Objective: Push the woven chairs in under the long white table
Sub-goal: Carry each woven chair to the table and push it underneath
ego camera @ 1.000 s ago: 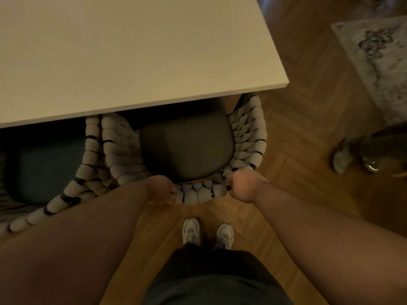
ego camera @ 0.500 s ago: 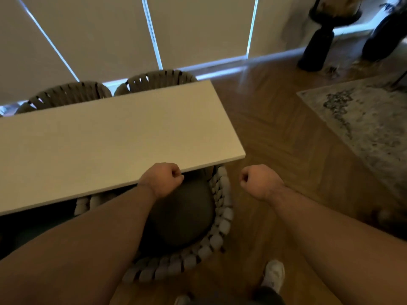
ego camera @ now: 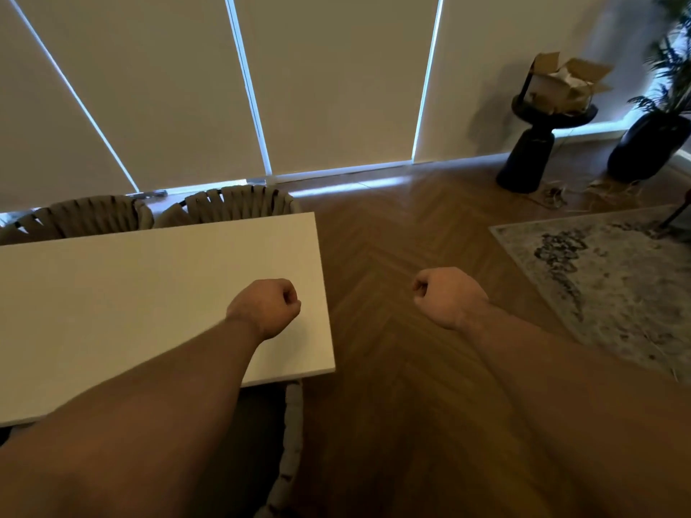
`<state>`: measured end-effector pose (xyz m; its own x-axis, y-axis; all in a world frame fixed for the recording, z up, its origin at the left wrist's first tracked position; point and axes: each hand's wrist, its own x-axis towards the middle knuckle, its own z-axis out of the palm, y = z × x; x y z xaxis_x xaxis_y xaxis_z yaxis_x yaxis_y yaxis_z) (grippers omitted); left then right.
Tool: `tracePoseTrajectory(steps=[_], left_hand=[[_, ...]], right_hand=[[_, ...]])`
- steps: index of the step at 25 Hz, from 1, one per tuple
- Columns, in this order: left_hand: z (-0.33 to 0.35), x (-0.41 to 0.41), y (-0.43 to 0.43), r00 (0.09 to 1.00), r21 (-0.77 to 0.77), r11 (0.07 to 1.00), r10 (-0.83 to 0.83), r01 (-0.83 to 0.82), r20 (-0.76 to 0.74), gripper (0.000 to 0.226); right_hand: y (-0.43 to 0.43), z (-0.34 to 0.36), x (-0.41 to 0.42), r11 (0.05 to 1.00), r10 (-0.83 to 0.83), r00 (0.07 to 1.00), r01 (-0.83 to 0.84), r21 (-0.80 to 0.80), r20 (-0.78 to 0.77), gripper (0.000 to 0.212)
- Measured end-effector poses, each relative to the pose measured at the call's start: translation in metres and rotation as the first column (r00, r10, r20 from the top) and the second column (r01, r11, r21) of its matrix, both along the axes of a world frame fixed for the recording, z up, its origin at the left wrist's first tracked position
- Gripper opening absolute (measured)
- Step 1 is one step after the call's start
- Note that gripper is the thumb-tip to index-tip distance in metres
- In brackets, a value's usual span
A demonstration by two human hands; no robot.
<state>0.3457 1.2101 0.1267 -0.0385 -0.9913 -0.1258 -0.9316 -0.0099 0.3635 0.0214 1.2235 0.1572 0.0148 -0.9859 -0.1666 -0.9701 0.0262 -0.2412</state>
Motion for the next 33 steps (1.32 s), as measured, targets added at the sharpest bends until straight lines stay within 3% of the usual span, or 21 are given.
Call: tracePoseTrajectory(steps=[9,19,26,33], left_hand=[[-0.026,-0.043,-0.170,0.998,-0.010,0.999,0.051,-0.050,0.037,0.012],[-0.013,-0.145,-0.385,0.999,-0.008,0.999,0.037,-0.037,0.028,0.016],[-0.012,-0.208,-0.489,0.962,0.014,0.962,0.272,-0.272,-0.027,0.015],[-0.004,-0.178,-0.574,0.871,-0.023,0.871,0.491,-0.491,-0.019,0.014]], right_hand=[[-0.178,-0.015,-0.039,0.997,0.081,0.994,-0.080,-0.018,0.078,0.029],[-0.397,-0.003,-0.162,0.986,0.084,0.993,-0.071,-0.151,0.085,0.028],[-0.576,0.000,-0.224,0.946,0.298,0.950,-0.282,-0.159,0.090,0.032],[-0.729,0.009,-0.175,0.883,0.458,0.871,-0.423,-0.204,0.175,0.031]])
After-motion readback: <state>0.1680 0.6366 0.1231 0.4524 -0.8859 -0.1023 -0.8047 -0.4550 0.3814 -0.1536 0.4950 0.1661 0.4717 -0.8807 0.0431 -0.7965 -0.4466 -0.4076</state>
